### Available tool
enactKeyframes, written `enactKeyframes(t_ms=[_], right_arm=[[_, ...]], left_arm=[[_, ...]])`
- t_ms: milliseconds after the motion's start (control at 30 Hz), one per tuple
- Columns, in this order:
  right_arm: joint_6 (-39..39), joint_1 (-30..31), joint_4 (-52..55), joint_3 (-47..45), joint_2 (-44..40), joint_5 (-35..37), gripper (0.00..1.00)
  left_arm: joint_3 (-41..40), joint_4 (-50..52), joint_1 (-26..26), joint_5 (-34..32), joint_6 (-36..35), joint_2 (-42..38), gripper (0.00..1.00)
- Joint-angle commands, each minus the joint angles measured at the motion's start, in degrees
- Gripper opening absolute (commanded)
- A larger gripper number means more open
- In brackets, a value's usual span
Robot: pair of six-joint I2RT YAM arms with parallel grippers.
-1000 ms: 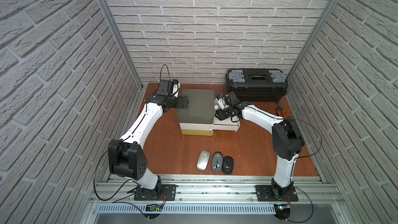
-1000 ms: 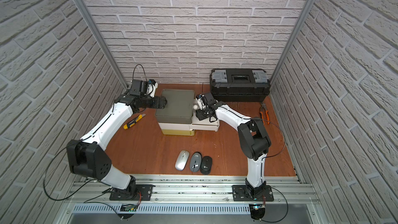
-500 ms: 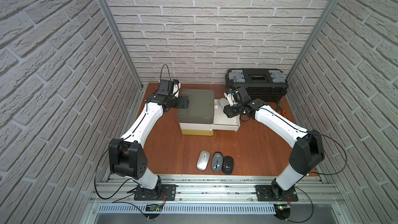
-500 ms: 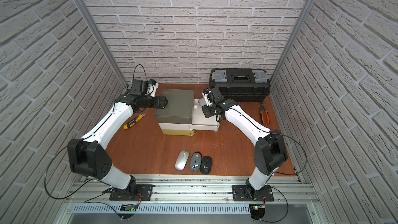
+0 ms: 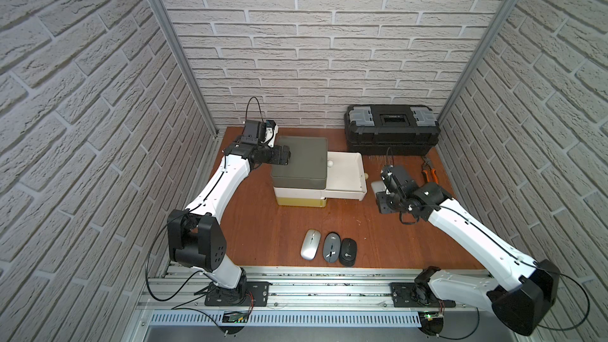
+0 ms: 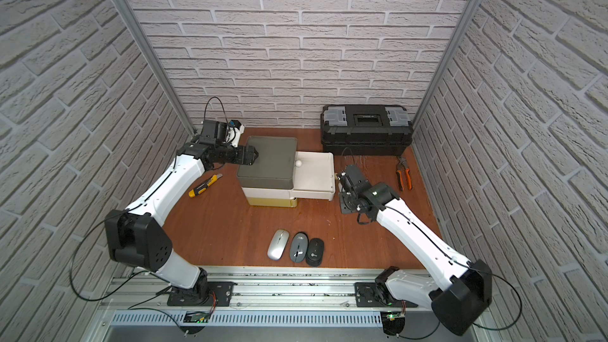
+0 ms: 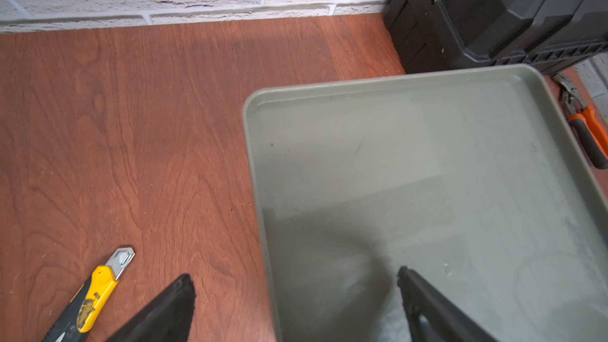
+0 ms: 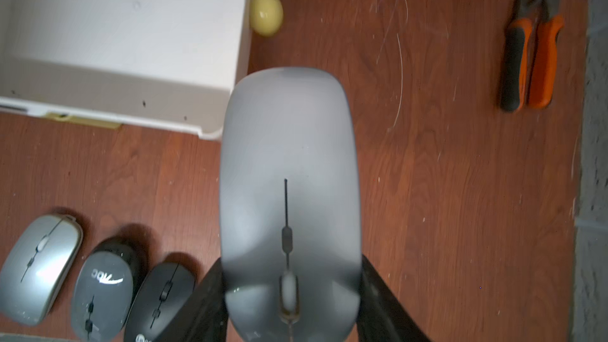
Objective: Take the mice out of the drawer
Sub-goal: Place the mouse at the center of the board.
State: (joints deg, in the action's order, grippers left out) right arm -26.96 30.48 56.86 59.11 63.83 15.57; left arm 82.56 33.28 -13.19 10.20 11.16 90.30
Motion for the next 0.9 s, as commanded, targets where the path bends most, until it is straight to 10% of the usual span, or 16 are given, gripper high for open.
enactKeyframes(t_ms=[0, 633, 867], right_arm=[[-12.66, 4.98, 5.87, -4.16, -6.39, 1.06, 0.11], [-27.24, 22.43, -10.24, -25.31, 0.65, -10.01, 0.13], [-22.03, 23.05, -13.97, -21.77, 8.14, -12.77, 0.31]], left_arm=[[0.19, -3.25, -0.41, 1.48, -0.38, -1.11, 0.98], [-2.32, -3.79, -3.22, -0.03, -1.12, -4.78, 0.98], [-2.49, -3.83, -3.5, -0.33, -1.39, -4.87, 0.98]])
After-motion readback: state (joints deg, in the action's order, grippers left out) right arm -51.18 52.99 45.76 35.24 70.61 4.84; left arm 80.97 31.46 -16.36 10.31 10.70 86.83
